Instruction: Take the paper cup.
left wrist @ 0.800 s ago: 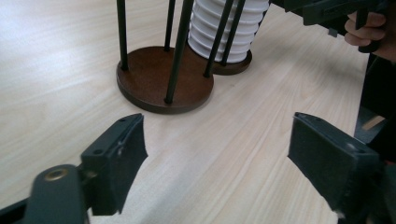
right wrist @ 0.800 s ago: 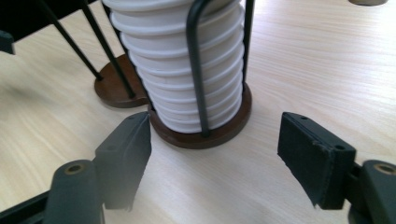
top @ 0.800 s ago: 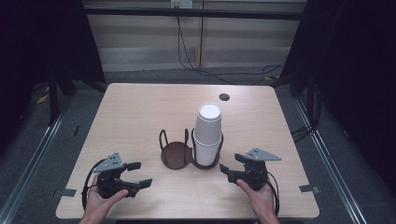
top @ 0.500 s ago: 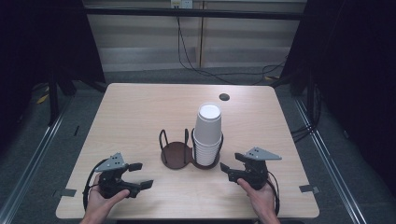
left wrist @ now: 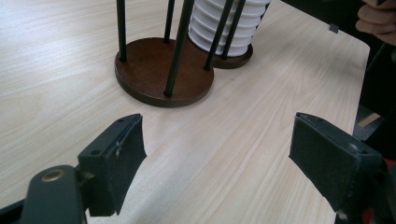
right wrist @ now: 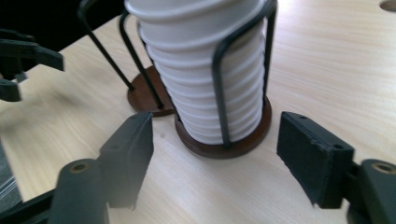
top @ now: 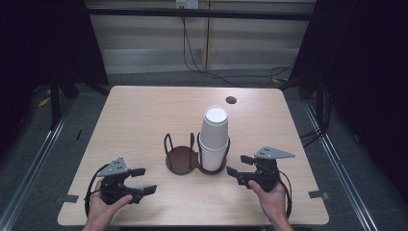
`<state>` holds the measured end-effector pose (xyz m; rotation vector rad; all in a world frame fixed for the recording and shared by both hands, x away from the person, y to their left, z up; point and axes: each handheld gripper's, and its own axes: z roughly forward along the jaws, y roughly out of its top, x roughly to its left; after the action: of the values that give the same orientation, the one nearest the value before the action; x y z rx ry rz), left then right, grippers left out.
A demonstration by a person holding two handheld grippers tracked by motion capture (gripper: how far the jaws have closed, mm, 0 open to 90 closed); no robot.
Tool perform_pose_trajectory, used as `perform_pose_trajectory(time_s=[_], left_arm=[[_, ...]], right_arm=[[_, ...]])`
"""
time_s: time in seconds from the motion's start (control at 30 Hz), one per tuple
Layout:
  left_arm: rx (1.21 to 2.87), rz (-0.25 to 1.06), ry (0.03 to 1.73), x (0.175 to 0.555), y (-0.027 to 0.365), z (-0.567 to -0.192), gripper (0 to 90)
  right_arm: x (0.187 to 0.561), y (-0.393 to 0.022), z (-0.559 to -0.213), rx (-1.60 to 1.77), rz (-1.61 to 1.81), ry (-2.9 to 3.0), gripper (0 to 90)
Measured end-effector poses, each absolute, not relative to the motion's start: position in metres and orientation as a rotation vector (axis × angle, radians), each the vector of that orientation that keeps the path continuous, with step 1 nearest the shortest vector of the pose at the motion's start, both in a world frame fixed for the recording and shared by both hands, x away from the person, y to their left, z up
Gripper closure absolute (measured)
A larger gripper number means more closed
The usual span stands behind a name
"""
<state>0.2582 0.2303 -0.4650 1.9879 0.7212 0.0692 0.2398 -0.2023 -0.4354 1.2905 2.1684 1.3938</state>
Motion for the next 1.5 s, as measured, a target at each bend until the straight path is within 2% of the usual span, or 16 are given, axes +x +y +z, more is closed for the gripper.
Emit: perform_pose_trajectory(time_s=[0.2, 0.53, 0.87, 0.97, 1.5], left_arm=[[2.004, 0.061, 0.707, 0.257, 0.229, -0.466, 16.9], [1.998, 0.033, 0.675, 0.256, 0.232, -0.466, 16.8], [1.998, 0.014, 0.668, 0.256, 0.233, -0.467, 16.9], [2.003, 0.004, 0.66, 0.255, 0.231, -0.467, 17.0], [1.998, 0.015, 0.656, 0.256, 0.233, -0.467, 16.8]], right_arm=[[0.242, -0.202, -0.426, 1.258, 1.437, 2.209, 24.6], [0.248, -0.201, -0.408, 1.23, 1.477, 2.219, 16.2], [0.265, -0.198, -0.388, 1.174, 1.492, 2.229, 15.8], [0.268, -0.196, -0.38, 1.132, 1.494, 2.233, 20.1], [0.287, -0.184, -0.343, 1.058, 1.52, 2.203, 17.2]])
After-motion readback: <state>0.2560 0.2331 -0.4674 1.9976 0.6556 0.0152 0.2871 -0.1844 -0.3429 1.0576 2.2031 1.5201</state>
